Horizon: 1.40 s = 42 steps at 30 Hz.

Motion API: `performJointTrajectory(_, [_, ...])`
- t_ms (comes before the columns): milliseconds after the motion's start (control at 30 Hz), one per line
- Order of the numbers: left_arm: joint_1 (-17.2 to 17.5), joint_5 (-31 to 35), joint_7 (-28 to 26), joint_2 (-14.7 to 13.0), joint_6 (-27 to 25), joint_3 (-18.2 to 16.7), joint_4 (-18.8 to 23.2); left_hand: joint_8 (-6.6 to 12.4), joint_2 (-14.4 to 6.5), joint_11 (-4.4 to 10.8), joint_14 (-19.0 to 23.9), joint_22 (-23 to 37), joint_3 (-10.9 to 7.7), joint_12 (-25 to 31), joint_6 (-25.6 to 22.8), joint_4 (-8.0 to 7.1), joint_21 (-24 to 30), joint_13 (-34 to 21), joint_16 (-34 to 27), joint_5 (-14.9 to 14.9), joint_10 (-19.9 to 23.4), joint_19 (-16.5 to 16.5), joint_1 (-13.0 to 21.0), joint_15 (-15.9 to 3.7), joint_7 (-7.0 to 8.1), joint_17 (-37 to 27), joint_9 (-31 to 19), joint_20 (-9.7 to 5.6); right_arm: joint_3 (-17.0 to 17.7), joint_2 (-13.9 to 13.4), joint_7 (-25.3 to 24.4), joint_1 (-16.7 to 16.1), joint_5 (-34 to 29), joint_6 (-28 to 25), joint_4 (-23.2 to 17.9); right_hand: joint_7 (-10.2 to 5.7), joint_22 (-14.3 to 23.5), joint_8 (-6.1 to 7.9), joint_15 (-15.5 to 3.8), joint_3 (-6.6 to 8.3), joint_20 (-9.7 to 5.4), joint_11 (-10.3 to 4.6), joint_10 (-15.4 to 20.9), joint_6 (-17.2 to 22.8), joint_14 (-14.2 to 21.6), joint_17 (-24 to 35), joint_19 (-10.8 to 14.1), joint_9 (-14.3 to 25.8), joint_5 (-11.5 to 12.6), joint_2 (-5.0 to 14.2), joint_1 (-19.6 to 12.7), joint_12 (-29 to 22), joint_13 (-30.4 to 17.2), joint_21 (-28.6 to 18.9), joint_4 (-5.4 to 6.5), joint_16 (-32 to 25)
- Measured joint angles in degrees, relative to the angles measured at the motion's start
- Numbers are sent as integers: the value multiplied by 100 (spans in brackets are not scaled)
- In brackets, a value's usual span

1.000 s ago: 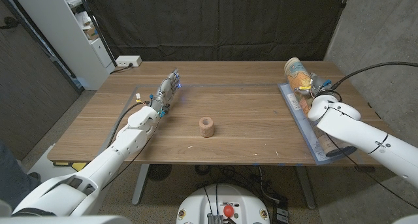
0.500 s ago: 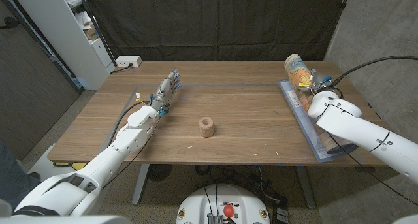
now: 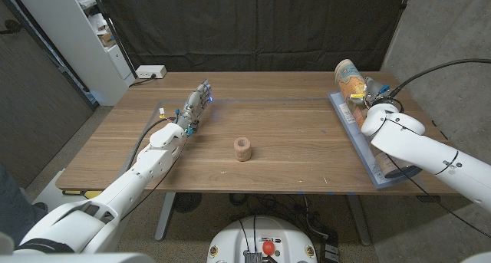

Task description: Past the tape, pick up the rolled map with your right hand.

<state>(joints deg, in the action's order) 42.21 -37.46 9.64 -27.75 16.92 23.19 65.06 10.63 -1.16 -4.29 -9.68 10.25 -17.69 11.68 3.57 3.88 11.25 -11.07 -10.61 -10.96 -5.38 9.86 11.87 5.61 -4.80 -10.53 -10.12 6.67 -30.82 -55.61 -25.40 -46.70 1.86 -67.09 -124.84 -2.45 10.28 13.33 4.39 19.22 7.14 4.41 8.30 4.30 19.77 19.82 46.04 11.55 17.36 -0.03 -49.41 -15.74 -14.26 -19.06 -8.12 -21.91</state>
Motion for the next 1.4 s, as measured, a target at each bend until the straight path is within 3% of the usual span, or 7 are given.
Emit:
performJointTrajectory(433, [-5,-10,22,-8,8,-11,-6,0,0,0,0,0,0,0,0,0,0,0,0,0,0,0,0,0,0,0,-1,0,-13,-48,1,41,-48,-35,-175,32,-1,-43,0,0,-9,0,0,-32,0,27,8,7,-42,-1,0,0,-22,5,0,0])
performJointTrajectory(1400, [220,11,-164,-137,-68,-33,462,0,0,0,0,0,25,0,1,23,0,1,0,0,0,0,0,0,0,0,-2,0,375,-329,-26,-325,-61,365,-555,31,-3,-64,-21,24,-39,0,0,-32,20,80,39,5,-87,35,37,0,-53,44,23,0])
